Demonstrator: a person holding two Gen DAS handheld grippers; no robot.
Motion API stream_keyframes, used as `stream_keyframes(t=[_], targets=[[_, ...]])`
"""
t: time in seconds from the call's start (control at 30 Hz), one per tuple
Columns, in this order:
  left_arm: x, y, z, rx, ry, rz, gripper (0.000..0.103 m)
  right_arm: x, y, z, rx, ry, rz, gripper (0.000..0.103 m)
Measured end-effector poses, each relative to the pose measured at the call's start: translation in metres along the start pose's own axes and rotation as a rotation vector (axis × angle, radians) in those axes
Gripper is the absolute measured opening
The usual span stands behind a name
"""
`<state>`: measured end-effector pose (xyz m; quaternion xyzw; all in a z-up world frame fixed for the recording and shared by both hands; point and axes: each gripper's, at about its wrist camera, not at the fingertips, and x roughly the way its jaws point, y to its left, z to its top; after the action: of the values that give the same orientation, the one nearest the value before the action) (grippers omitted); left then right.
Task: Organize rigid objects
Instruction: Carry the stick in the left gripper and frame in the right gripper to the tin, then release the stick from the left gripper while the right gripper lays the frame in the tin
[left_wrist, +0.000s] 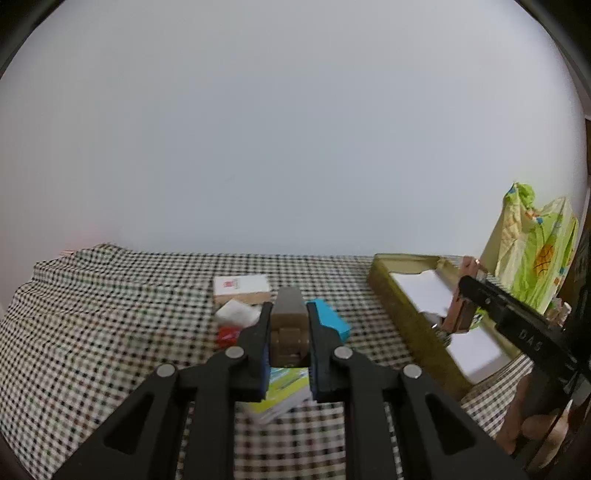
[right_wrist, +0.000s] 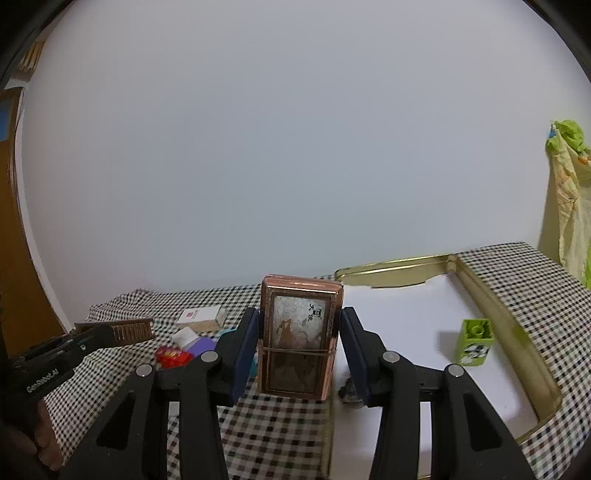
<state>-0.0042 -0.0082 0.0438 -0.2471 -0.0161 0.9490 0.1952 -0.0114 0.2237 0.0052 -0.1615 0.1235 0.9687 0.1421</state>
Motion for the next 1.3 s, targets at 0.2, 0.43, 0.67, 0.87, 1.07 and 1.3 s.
stream_keyframes(t=[0.2, 0.43, 0.67, 0.87, 1.07, 1.3], targets=[[0.012, -0.034, 0.005, 0.001, -0.013, -0.059, 0.013, 0.001, -0.029, 0.007, 0.024, -0.013, -0.044, 0.047], [0.028, -0.082, 0.008, 0.032, -0.004, -0.126, 0.013, 0.010, -0.073, 0.018, 0.070, -0.003, -0.080, 0.047], [0.041, -0.133, 0.009, 0.078, 0.009, -0.200, 0.013, 0.013, -0.129, 0.022, 0.171, 0.035, -0.102, 0.047], [0.065, -0.160, 0.005, 0.094, 0.043, -0.225, 0.013, 0.018, -0.151, 0.022, 0.186, 0.089, -0.096, 0.048], [0.088, -0.176, 0.002, 0.107, 0.067, -0.235, 0.013, 0.022, -0.150, 0.018, 0.175, 0.166, -0.057, 0.048], [0.112, -0.182, 0.013, 0.109, 0.086, -0.211, 0.013, 0.033, -0.138, 0.010, 0.129, 0.244, -0.031, 0.048]])
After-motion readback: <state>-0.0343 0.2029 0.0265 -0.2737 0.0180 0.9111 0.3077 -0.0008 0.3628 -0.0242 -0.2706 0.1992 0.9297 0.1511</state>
